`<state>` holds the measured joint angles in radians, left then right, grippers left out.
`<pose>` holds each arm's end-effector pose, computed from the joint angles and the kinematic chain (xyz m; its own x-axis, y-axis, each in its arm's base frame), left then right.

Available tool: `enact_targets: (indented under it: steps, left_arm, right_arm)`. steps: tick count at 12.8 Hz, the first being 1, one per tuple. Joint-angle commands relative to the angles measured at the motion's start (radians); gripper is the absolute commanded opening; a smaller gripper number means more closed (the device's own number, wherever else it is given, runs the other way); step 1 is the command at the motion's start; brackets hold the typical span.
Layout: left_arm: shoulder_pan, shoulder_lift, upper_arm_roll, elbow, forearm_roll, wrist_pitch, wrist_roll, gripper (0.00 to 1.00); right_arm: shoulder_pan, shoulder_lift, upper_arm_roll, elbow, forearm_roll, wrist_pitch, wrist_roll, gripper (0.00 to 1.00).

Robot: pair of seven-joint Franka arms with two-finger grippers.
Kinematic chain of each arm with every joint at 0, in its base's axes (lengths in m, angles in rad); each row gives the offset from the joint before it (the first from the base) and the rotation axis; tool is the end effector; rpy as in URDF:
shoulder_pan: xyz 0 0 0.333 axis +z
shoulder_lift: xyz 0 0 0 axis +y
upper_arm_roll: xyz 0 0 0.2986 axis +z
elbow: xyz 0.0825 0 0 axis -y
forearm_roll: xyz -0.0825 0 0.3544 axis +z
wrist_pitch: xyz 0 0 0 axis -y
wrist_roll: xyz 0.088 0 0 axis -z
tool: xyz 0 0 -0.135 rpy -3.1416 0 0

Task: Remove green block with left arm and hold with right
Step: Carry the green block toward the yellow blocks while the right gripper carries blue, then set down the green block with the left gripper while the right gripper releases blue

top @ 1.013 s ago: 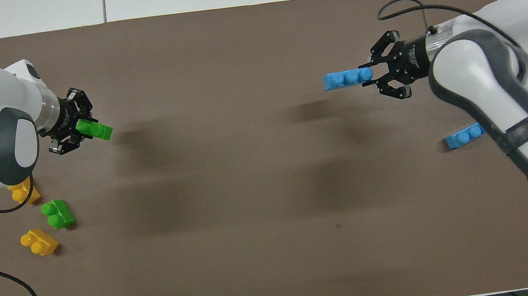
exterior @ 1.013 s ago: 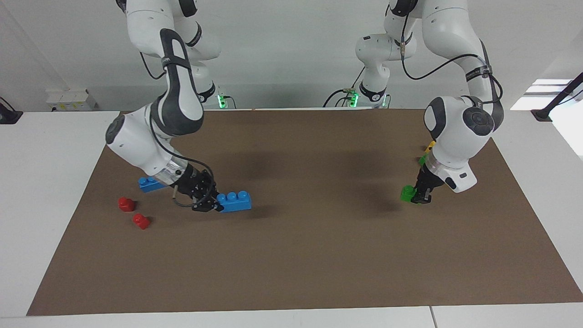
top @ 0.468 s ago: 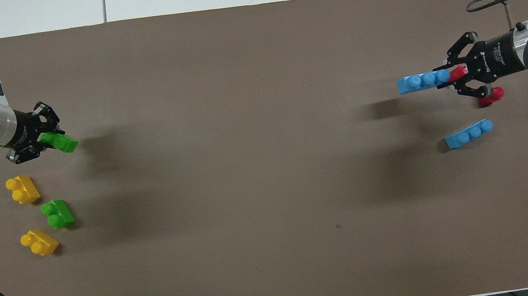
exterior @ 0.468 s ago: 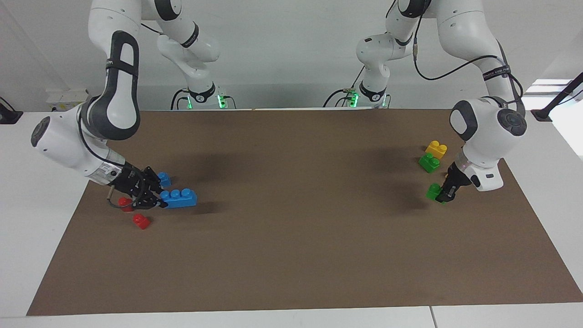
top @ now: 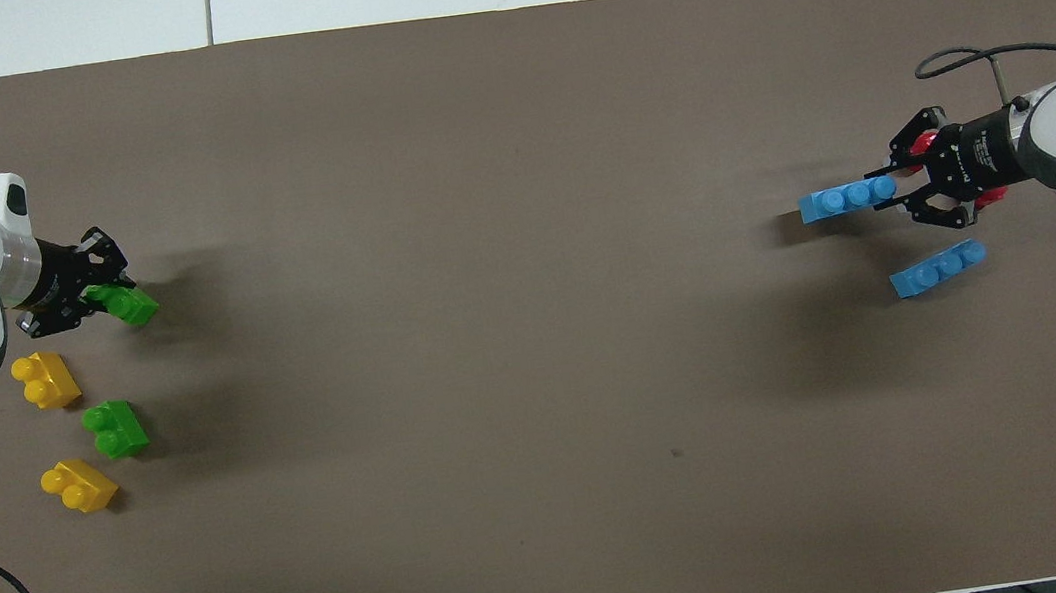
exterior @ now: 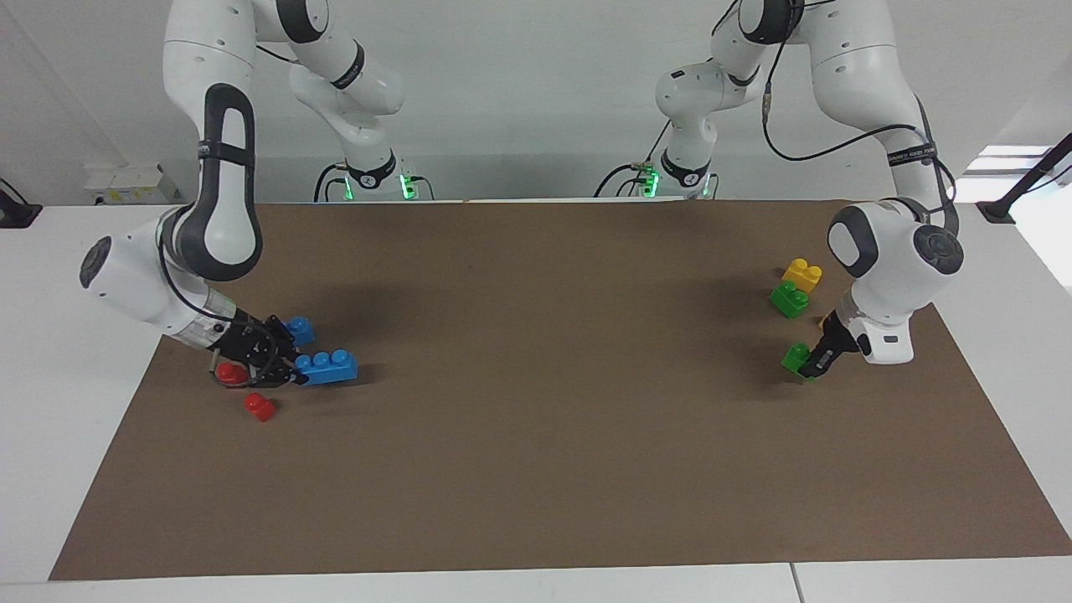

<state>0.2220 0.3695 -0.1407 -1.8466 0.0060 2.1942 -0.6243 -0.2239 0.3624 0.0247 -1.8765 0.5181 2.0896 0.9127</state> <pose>0.6003 0.0532 0.2996 0.7574 0.6516 -0.0417 0.6528 -0.7571 0.0265 0.5808 -0.0806 0.2895 0.1644 -0.8843 -0.4371 -0.9863 -0.1425 -0.0827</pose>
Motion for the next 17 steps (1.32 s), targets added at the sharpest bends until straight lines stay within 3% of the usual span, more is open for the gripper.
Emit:
enact_targets:
  steps: [1, 14, 16, 17]
  left_arm:
    - [0.025, -0.007, -0.008, -0.02, -0.017, 0.022, 0.032, 0.0]
    - [0.048, -0.018, -0.008, -0.125, -0.064, 0.156, -0.07, 0.0]
    - [0.022, -0.018, -0.008, -0.126, -0.064, 0.157, -0.159, 0.0]
    - [-0.002, -0.02, -0.007, -0.134, -0.064, 0.165, -0.191, 0.0]
  right_arm:
    - [-0.037, -0.013, 0.014, -0.038, -0.013, 0.02, -0.043, 0.0]
    - [-0.041, -0.019, 0.014, -0.092, -0.013, 0.101, -0.067, 0.0]
    - [-0.029, -0.017, 0.012, -0.09, -0.013, 0.101, -0.061, 0.63]
    - [-0.029, -0.017, 0.014, -0.087, -0.013, 0.099, -0.057, 0.75]
